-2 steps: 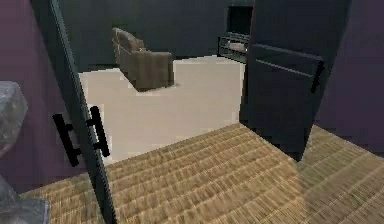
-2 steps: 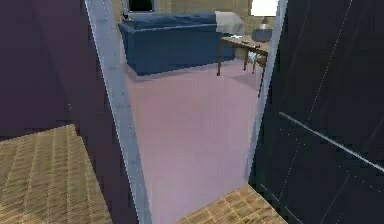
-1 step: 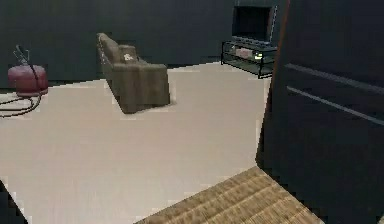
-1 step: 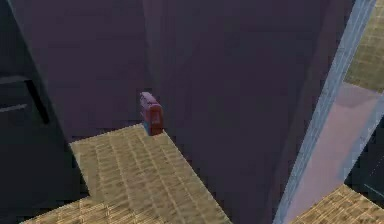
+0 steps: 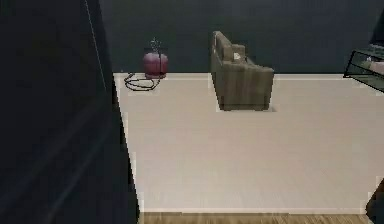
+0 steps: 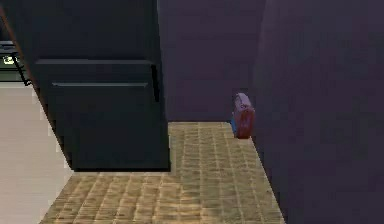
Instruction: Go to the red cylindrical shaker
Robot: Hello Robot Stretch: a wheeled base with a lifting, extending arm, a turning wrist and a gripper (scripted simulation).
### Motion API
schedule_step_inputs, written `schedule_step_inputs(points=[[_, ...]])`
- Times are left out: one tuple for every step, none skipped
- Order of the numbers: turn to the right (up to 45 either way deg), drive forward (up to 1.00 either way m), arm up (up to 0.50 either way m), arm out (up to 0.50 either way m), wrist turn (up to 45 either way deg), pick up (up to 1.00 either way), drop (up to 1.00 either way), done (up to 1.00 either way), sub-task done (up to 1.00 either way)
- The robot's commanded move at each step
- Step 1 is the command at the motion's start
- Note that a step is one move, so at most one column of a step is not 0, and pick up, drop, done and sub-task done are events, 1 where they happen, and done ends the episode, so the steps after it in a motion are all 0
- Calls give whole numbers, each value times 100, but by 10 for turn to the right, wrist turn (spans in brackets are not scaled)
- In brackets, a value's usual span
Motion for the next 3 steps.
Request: schedule_step_inputs(points=[[0, 100, 0, 0, 0, 0, 0, 0, 0], [-90, 0, 0, 0, 0, 0, 0, 0, 0], [0, 30, 0, 0, 0, 0, 0, 0, 0]])
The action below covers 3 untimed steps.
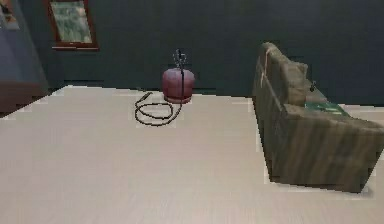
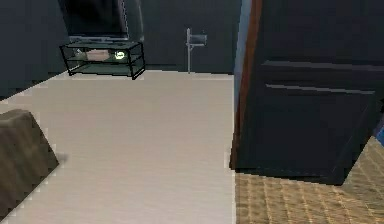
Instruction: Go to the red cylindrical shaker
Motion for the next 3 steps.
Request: schedule_step_inputs(points=[[-330, 0, 0, 0, 0, 0, 0, 0, 0], [0, 25, 0, 0, 0, 0, 0, 0, 0], [-60, 0, 0, 0, 0, 0, 0, 0, 0]])
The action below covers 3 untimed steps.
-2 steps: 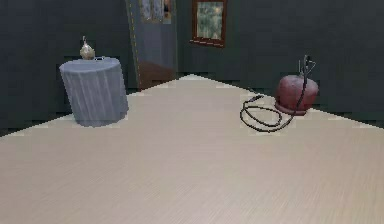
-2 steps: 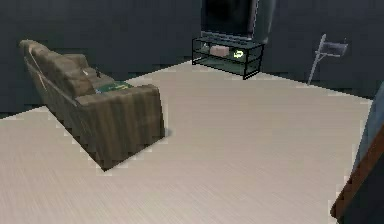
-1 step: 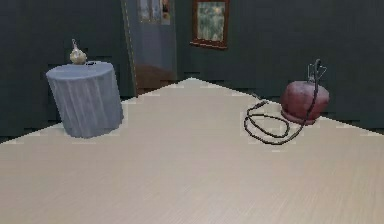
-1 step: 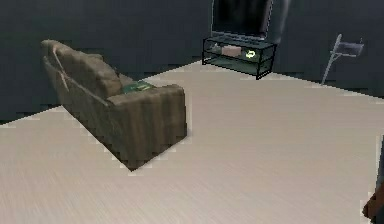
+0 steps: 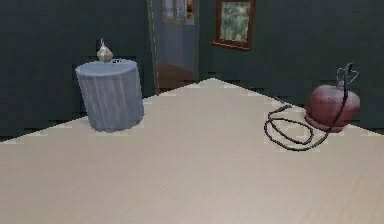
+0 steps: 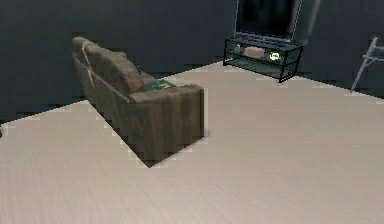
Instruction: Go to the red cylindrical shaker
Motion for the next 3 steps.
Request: schedule_step_inputs(points=[[0, 100, 0, 0, 0, 0, 0, 0, 0], [0, 100, 0, 0, 0, 0, 0, 0, 0], [0, 100, 0, 0, 0, 0, 0, 0, 0]])
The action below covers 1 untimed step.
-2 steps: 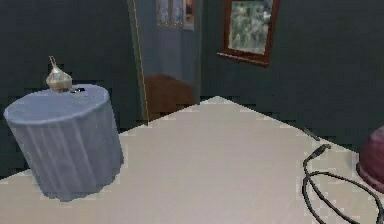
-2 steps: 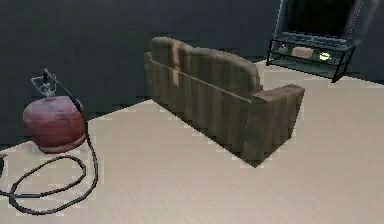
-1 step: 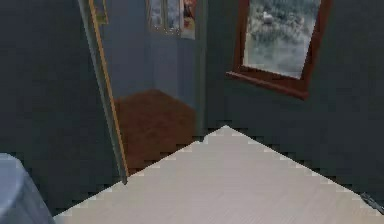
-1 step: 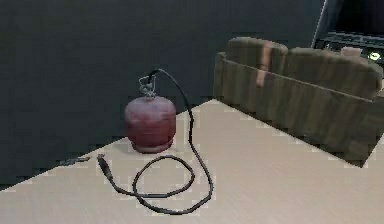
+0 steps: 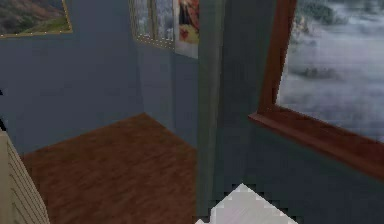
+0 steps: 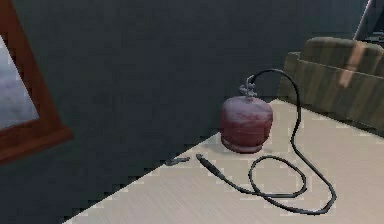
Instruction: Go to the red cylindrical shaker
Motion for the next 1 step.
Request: schedule_step_inputs(points=[[-30, 0, 0, 0, 0, 0, 0, 0, 0]])
